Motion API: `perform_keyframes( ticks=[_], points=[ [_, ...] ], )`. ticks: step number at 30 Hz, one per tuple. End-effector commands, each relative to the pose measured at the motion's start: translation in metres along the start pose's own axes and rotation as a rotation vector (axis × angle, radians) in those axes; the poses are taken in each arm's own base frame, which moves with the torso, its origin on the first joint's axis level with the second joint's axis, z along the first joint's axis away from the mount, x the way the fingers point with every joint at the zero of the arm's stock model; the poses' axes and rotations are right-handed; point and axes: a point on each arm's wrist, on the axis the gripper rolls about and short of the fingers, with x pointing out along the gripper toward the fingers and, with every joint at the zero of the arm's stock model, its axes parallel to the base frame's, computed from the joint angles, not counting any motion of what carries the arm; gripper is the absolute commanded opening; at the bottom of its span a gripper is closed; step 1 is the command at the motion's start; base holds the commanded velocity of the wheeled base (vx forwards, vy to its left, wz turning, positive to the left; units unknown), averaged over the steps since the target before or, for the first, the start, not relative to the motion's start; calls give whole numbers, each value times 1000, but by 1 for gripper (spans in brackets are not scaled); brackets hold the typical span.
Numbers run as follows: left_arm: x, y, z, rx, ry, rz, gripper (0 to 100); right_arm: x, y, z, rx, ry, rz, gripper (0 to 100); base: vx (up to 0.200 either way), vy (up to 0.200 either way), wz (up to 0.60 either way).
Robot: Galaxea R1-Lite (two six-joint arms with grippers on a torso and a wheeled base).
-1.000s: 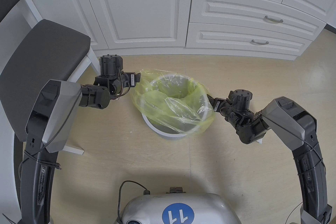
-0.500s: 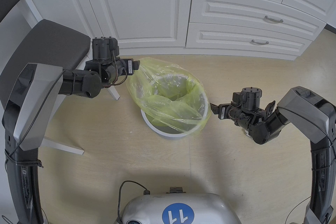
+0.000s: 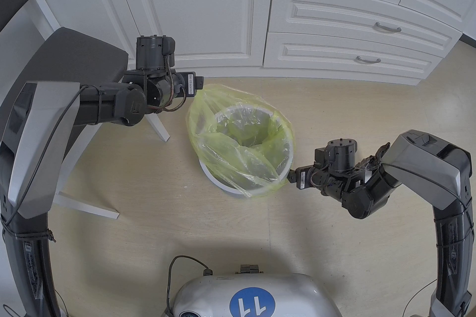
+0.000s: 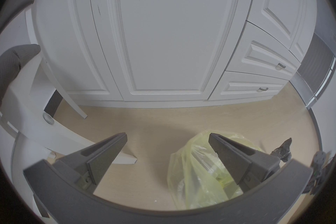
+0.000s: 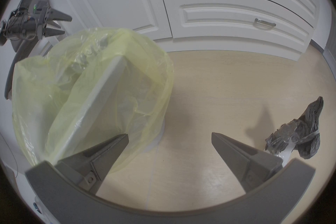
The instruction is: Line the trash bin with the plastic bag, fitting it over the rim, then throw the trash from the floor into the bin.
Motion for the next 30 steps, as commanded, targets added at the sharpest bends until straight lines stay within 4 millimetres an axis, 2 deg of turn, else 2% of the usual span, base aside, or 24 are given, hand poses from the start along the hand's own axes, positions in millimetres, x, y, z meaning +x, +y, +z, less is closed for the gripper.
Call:
perform_keyframes(
  ticks=[1,7,9,10,12,14,19,23,27,30],
  points=[
    [-11,-20,6,-22,0,-43,100,-8,23,-15,-26,52,50,100,0,0,0],
    [-28,-56,-3,-41,94,-113,100,-21,45,-21,-45,57,106,100,0,0,0],
    [-35,-74,-12,-29,147,-144,100,-32,60,-24,-60,61,144,100,0,0,0],
    [-37,-80,-17,-12,181,-146,100,-32,60,-24,-60,61,144,100,0,0,0],
    [-40,-87,-25,17,233,-124,100,-47,81,-32,-84,91,197,100,0,0,0],
    [-41,-91,-32,40,265,-88,100,-54,89,-34,-95,89,219,100,0,0,0],
    [-37,-92,-47,67,301,-29,100,-68,90,-27,-99,62,232,100,0,0,0],
    [-34,-89,-68,98,356,-1,100,-77,90,-16,-124,31,240,100,0,0,0],
    [-20,-77,-96,149,401,145,100,-87,89,-6,-124,6,242,100,0,0,0],
    [-15,-66,-105,161,416,216,100,-92,87,0,-121,-8,242,100,0,0,0]
  ],
)
